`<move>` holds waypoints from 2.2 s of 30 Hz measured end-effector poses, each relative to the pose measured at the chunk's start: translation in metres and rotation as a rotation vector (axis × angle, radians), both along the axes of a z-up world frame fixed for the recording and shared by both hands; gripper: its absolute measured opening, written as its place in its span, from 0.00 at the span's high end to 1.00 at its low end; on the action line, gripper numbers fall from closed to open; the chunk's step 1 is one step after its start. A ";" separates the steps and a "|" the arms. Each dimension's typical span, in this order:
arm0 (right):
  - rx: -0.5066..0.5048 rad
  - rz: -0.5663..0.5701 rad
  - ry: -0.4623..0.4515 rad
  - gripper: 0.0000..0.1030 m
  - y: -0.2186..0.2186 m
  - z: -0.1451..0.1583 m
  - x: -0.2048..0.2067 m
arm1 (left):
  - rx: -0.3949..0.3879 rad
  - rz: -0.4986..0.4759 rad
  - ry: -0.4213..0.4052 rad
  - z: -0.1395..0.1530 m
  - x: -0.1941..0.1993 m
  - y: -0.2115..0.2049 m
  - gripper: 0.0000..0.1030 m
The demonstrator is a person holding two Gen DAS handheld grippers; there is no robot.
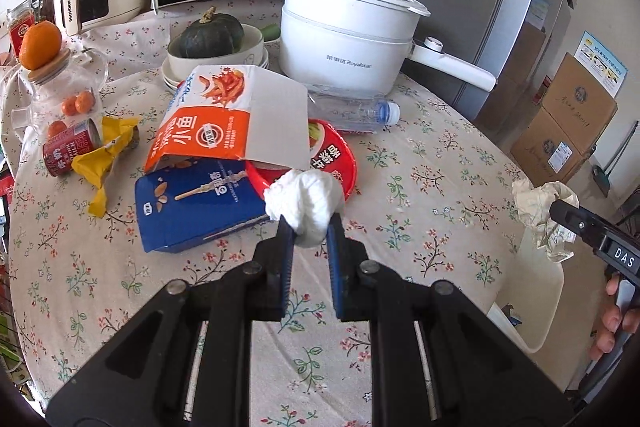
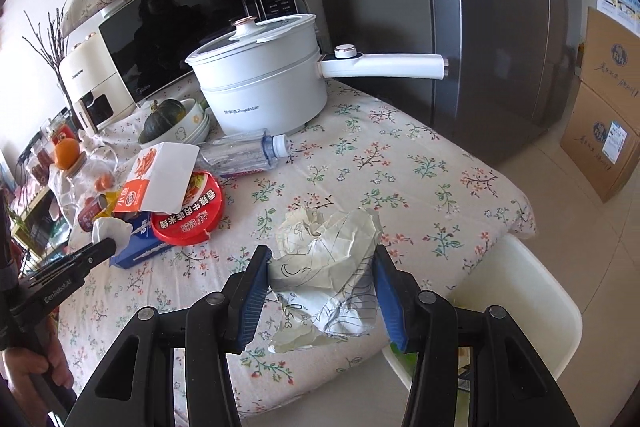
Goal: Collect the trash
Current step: 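Carry the tissue and foil wrapper with both tools over the white bin, then open the left tool to drop the tissue while the right tool drops the wrapper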
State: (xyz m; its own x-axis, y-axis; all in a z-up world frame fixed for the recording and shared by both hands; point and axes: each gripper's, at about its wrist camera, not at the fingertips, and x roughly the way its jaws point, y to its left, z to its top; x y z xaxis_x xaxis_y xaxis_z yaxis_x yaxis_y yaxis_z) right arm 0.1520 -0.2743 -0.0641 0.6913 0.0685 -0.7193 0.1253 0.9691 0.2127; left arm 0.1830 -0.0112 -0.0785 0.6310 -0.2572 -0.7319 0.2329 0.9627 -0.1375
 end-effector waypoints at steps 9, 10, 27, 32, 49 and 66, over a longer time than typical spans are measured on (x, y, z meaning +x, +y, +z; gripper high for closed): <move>-0.019 -0.065 -0.001 0.50 -0.043 0.005 -0.024 | 0.002 -0.100 -0.005 0.006 -0.012 -0.056 0.83; -0.020 -0.071 0.000 0.50 -0.047 0.005 -0.026 | 0.002 -0.111 -0.003 0.006 -0.014 -0.061 0.83; -0.016 -0.193 0.066 0.50 -0.126 -0.008 -0.070 | 0.017 -0.351 0.043 -0.009 -0.049 -0.172 0.83; -0.019 -0.220 0.093 0.50 -0.146 -0.014 -0.082 | 0.031 -0.409 0.062 -0.016 -0.059 -0.200 0.83; -0.015 -0.275 0.183 0.50 -0.180 -0.030 -0.096 | 0.084 -0.540 0.071 -0.040 -0.080 -0.261 0.52; 0.004 -0.288 0.179 0.43 -0.181 -0.031 -0.096 | 0.118 -0.410 0.052 -0.039 -0.065 -0.245 0.11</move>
